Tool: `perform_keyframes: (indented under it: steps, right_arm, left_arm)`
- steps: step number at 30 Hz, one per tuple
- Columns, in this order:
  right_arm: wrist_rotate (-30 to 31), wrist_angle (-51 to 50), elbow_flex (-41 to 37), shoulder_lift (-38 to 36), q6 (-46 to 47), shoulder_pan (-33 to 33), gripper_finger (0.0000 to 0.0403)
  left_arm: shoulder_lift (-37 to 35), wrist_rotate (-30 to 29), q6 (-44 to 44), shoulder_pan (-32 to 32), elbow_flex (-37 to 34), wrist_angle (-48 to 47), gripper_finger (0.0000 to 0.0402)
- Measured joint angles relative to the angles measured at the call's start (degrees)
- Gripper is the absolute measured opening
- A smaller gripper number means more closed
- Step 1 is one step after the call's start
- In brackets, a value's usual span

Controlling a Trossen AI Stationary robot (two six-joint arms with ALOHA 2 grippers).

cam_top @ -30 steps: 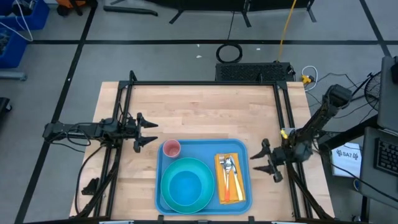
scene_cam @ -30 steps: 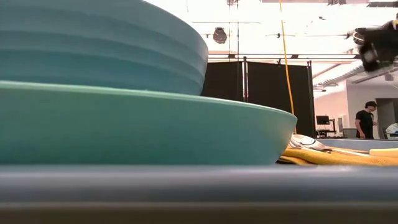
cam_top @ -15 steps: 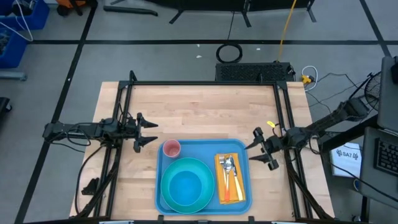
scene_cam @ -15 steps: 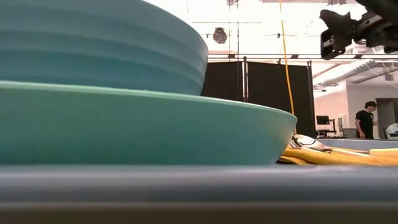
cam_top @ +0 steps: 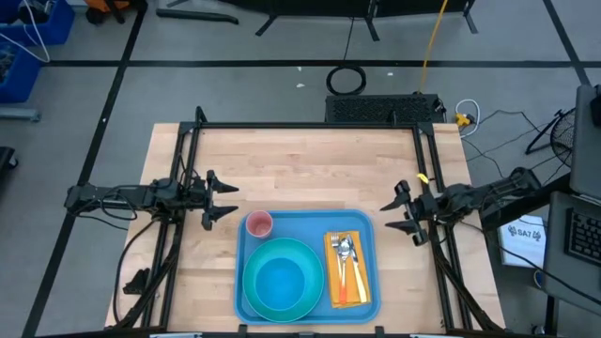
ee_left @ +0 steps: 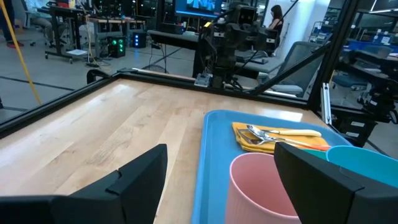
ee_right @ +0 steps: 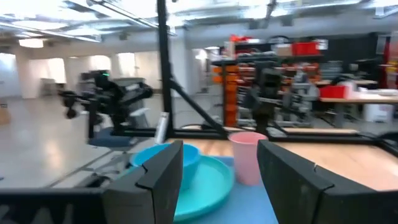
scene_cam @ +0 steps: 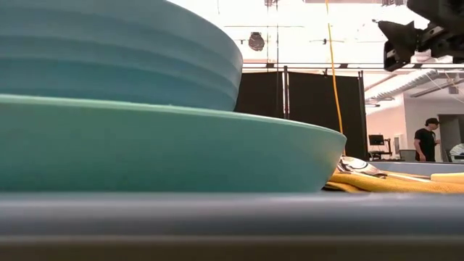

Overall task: Set up tray
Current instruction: Return to Home Position

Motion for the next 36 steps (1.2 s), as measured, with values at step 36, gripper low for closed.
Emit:
perform_keyframes:
  steps: [36]
  right_arm:
    - [8.4, -11.1, 0.1, -7.8, 2.3, 0.0, 0.0196]
  left_arm:
    - [0.0, 0.0, 0.0, 0.0, 0.0, 0.0, 0.0301]
